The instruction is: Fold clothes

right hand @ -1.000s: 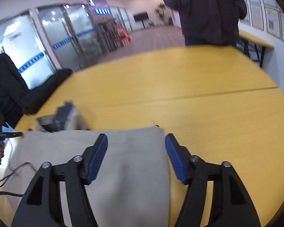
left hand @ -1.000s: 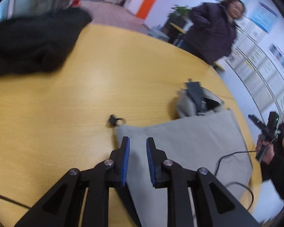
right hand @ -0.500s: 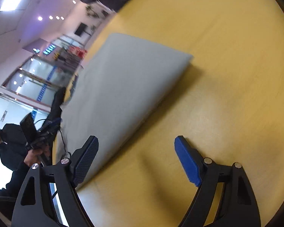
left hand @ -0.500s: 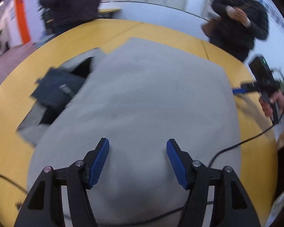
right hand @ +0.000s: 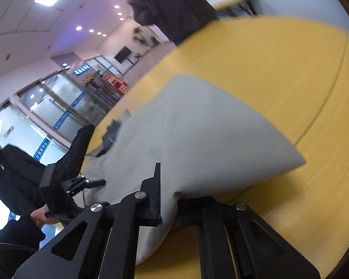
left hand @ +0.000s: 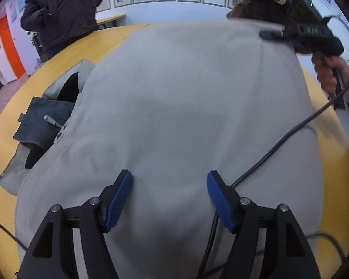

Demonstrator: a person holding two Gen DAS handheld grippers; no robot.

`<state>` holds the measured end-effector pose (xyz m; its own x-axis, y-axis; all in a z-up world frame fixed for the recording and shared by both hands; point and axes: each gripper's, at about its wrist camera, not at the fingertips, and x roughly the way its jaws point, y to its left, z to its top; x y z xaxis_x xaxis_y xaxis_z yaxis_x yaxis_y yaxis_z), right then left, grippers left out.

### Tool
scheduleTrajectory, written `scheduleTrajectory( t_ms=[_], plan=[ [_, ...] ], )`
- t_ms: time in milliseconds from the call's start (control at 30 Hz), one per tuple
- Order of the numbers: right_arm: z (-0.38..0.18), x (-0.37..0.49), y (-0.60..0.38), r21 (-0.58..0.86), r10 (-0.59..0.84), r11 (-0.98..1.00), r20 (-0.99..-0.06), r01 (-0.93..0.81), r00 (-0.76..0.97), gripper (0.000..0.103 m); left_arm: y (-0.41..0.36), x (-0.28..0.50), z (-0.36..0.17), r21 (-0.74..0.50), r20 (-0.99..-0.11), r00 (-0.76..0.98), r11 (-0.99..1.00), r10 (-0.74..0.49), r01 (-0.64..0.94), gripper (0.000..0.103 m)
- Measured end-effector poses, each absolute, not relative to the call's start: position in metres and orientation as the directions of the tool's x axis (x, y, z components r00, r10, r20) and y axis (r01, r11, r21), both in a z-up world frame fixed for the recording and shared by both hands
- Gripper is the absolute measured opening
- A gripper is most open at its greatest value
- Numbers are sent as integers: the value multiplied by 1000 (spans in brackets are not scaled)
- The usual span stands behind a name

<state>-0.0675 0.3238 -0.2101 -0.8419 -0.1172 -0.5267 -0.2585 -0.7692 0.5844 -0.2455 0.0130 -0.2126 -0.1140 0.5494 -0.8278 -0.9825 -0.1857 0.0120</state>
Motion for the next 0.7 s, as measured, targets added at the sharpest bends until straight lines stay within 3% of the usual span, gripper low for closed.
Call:
scheduleTrajectory(
  t_ms=[100,267,567,700],
  plan=[
    [-165,-50,322,484,-57,-846,-500,-224,-864,6,32,-217,-211,21,-816,-100,-144,569,-989,71],
    [-138,-51,299,260,-34,-958,-520,-120,-853,6,90,-203,-210,7,-796,-80,-123,599,-992,71],
    [-143,-7,302,195,-90,-981,-493,-9,-865,7,127,-200,-225,-5,-772,-70,-116,631,-993,77],
    [-138,-3,261,147,-213,-976,-469,162,-857,7,129,-197,-227,-11,-776,-63,-112,628,-994,78]
  ],
)
